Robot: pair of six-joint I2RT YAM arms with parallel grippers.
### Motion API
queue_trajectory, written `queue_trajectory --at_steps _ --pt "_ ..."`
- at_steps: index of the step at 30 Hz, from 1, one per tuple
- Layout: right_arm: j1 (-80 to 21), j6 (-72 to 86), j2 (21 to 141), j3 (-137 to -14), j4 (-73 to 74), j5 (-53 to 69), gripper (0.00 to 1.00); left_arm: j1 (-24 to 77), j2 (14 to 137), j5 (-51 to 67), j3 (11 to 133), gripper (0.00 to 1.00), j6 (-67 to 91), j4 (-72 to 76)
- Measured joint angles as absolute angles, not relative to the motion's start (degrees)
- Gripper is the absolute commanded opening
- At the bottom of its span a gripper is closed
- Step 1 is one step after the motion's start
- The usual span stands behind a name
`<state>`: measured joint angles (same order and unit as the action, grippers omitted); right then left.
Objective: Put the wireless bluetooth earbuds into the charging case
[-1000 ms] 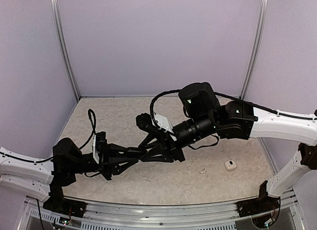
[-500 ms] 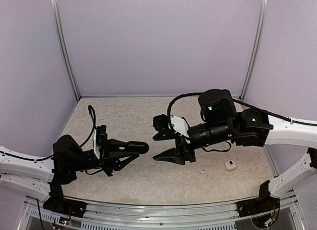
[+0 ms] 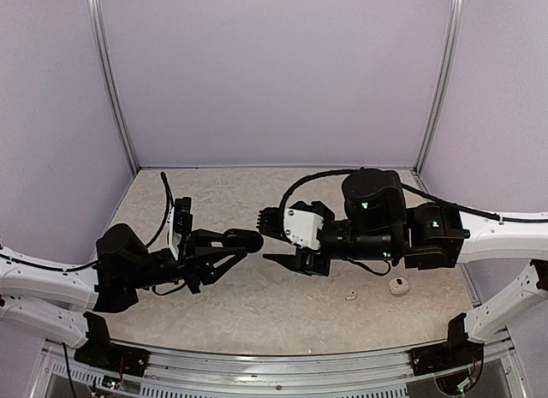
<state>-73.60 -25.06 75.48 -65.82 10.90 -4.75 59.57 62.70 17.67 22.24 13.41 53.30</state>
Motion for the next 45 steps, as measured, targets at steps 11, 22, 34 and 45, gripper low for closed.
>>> queue_trajectory --at_steps 11,22,34,45 --pt "-74.4 -31.1 77.0 -64.3 4.7 -9.9 0.62 59.5 65.5 15.2 23.2 0.0 21.4 53.9" --pt "-74.5 -32.8 81.6 -65.8 4.6 -10.7 0.6 59.5 66.4 14.3 24.6 0.0 24.0 54.0" --pt "-74.7 -35.2 84.2 -68.1 2.8 -13.4 0.37 59.8 66.5 12.6 24.6 0.02 25.1 54.0" --pt "-74.5 -35.1 84.8 -68.5 2.1 -15.6 0.27 60.1 64.7 8.4 24.4 0.62 24.7 52.3"
